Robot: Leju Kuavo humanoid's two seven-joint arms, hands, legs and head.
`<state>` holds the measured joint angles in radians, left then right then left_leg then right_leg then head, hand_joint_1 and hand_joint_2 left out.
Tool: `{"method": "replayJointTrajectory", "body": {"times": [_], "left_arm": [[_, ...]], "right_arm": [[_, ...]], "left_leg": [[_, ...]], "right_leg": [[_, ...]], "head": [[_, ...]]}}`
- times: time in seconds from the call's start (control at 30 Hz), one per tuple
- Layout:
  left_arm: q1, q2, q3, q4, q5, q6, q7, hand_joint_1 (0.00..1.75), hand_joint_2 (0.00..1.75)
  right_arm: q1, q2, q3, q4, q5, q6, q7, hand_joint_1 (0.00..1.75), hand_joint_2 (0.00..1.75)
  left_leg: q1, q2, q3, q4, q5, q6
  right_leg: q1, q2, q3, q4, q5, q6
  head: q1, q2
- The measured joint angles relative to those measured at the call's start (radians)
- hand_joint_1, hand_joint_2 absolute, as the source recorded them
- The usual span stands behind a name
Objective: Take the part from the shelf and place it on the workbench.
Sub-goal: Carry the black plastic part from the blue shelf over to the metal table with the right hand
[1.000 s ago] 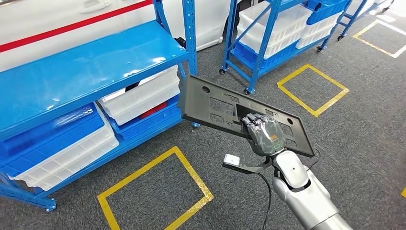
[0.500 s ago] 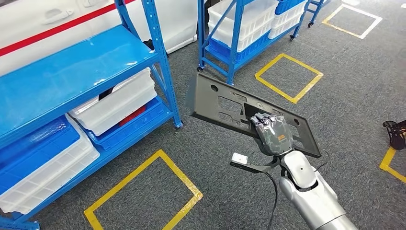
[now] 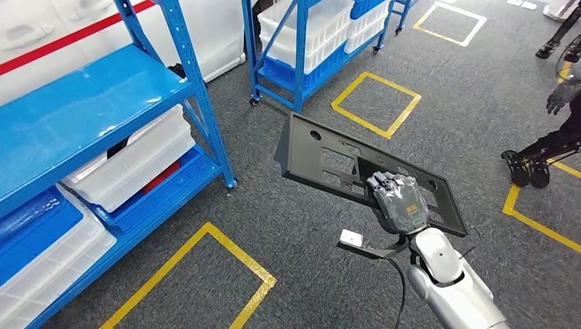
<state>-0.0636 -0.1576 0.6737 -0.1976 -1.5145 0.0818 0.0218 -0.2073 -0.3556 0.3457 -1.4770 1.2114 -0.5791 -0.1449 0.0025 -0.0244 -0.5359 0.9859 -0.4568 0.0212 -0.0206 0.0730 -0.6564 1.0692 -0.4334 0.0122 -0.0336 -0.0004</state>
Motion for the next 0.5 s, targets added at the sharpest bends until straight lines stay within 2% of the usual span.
{"method": "replayJointTrajectory", "body": {"times": [0.07, 0.1, 0.13, 0.17, 0.2, 0.27, 0.3, 0.33, 0.37, 0.43, 0.5], "left_arm": [[0.001, -0.002, 0.000, 0.000, 0.001, -0.002, -0.001, 0.00, 1.75], [0.001, -0.003, 0.000, 0.000, 0.001, -0.004, -0.001, 0.00, 1.75], [0.002, -0.003, 0.000, 0.000, 0.002, -0.006, -0.001, 0.00, 1.75], [0.002, -0.003, 0.000, 0.000, 0.002, -0.008, -0.001, 0.00, 1.75], [0.002, -0.003, 0.000, 0.000, 0.003, -0.012, 0.000, 0.00, 1.75], [0.002, -0.002, 0.001, 0.000, 0.005, -0.021, 0.002, 0.00, 1.75], [0.001, -0.002, 0.001, 0.000, 0.006, -0.025, 0.003, 0.00, 1.75], [0.001, -0.002, 0.001, 0.000, 0.007, -0.030, 0.004, 0.00, 1.75], [0.000, -0.002, 0.001, 0.000, 0.008, -0.034, 0.006, 0.00, 1.75], [-0.001, -0.001, 0.001, 0.000, 0.011, -0.044, 0.009, 0.00, 1.75], [-0.002, -0.001, 0.002, 0.000, 0.014, -0.054, 0.011, 0.00, 1.75]], "right_arm": [[0.000, -0.001, -0.004, -0.001, 0.007, 0.000, 0.005, 1.75, 1.75], [0.002, -0.001, -0.004, 0.000, 0.010, 0.000, 0.006, 1.75, 1.75], [0.004, -0.001, -0.004, 0.000, 0.012, 0.000, 0.008, 1.75, 1.75], [0.007, -0.001, -0.005, 0.000, 0.014, 0.000, 0.008, 1.75, 1.75], [0.008, -0.001, -0.006, 0.000, 0.014, -0.001, 0.009, 1.75, 1.75], [0.008, -0.001, -0.011, 0.000, 0.014, -0.001, 0.010, 1.75, 1.75], [0.009, -0.001, -0.014, -0.001, 0.014, -0.002, 0.010, 1.75, 1.75], [0.010, -0.001, -0.016, -0.002, 0.014, -0.002, 0.010, 1.75, 1.75], [0.013, -0.001, -0.017, -0.003, 0.014, -0.003, 0.010, 1.75, 1.75], [0.024, -0.001, -0.023, -0.006, 0.014, -0.005, 0.010, 1.75, 1.75], [0.038, -0.001, -0.030, -0.015, 0.015, -0.007, 0.011, 1.75, 1.75]], "left_leg": [[-0.001, 0.021, 0.002, -0.009, 0.006, 0.007], [-0.002, 0.032, 0.000, -0.008, 0.006, 0.008], [-0.002, 0.042, -0.001, -0.006, 0.005, 0.008], [-0.002, 0.052, -0.003, -0.004, 0.004, 0.007], [-0.001, 0.061, -0.004, 0.000, 0.001, 0.004], [0.000, 0.078, -0.006, 0.014, -0.009, -0.006], [-0.002, 0.085, -0.007, 0.023, -0.016, -0.012], [-0.004, 0.090, -0.008, 0.029, -0.021, -0.019], [-0.006, 0.095, -0.008, 0.032, -0.025, -0.025], [-0.005, 0.102, -0.006, 0.033, -0.029, -0.036], [0.000, 0.081, -0.017, 0.063, -0.056, -0.046]], "right_leg": [[0.003, -0.047, -0.049, 0.103, -0.061, 0.005], [0.001, -0.057, -0.078, 0.166, -0.089, 0.008], [-0.001, -0.062, -0.098, 0.211, -0.103, 0.011], [-0.004, -0.065, -0.101, 0.223, -0.100, 0.014], [-0.008, -0.070, -0.084, 0.197, -0.079, 0.018], [-0.011, -0.098, -0.013, 0.074, -0.030, 0.022], [-0.010, -0.110, 0.015, 0.023, -0.016, 0.017], [-0.008, -0.117, 0.030, -0.005, -0.013, 0.010], [-0.005, -0.116, 0.030, -0.010, -0.018, 0.001], [-0.004, -0.099, 0.028, -0.012, -0.015, -0.014], [-0.006, -0.085, 0.027, -0.015, -0.011, -0.026]], "head": [[0.000, 0.000], [0.000, 0.000], [0.000, 0.000], [0.000, 0.000], [0.000, 0.000], [0.000, 0.000], [0.000, 0.000], [0.000, 0.000], [0.000, 0.000], [0.000, 0.000], [0.000, 0.000]]}}
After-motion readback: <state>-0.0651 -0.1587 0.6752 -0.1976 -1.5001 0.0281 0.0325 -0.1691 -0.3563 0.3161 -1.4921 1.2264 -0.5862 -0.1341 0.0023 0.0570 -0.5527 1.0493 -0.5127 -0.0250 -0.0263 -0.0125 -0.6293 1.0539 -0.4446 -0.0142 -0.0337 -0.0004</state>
